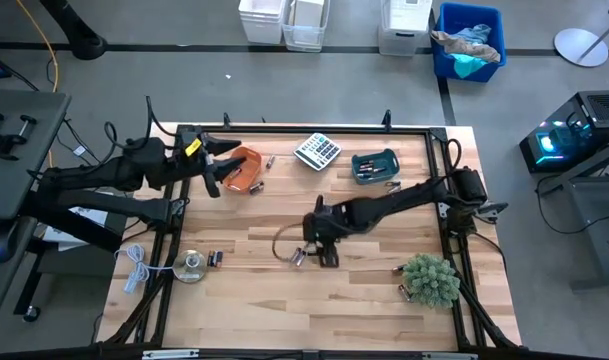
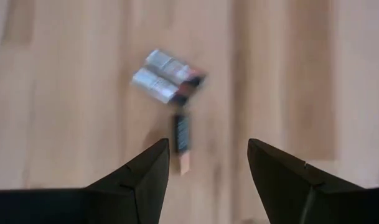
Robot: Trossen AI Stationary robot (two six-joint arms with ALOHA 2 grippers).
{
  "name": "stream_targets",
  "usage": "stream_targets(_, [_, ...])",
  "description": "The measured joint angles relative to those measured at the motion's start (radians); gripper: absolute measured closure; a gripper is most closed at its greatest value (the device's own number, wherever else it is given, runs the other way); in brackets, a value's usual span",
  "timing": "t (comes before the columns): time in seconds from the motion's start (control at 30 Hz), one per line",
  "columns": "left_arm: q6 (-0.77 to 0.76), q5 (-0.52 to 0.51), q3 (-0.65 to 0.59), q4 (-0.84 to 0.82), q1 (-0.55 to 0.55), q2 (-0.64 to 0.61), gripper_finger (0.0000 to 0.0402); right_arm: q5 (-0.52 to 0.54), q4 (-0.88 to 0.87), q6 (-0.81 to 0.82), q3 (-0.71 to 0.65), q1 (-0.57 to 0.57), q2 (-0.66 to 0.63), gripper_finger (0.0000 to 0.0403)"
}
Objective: Sort batteries
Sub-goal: Put the golden battery into the blue bin
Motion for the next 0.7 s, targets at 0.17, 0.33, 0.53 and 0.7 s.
stream_targets(0.17, [0.007,0.000,0.000,-0.002,0.000,0.003,0.0186,-0.002,0.011,-0.044,-0.041,0.050,0.005,0.0192])
stream_targets(0.33, [0.017,-0.001,0.000,-0.001,0.000,0.004,0.0186,0.036,0.087,-0.040,-0.045,0.058,0.042,0.0192])
stream_targets(0.53, [0.018,-0.001,0.000,-0.005,0.000,0.003,0.0186,0.041,0.115,-0.051,-0.046,0.059,0.120,0.0192])
stream_targets(0.7, [0.018,-0.001,0.000,-0.005,0.000,0.003,0.0186,0.091,0.117,-0.041,-0.040,0.065,0.154,0.0231])
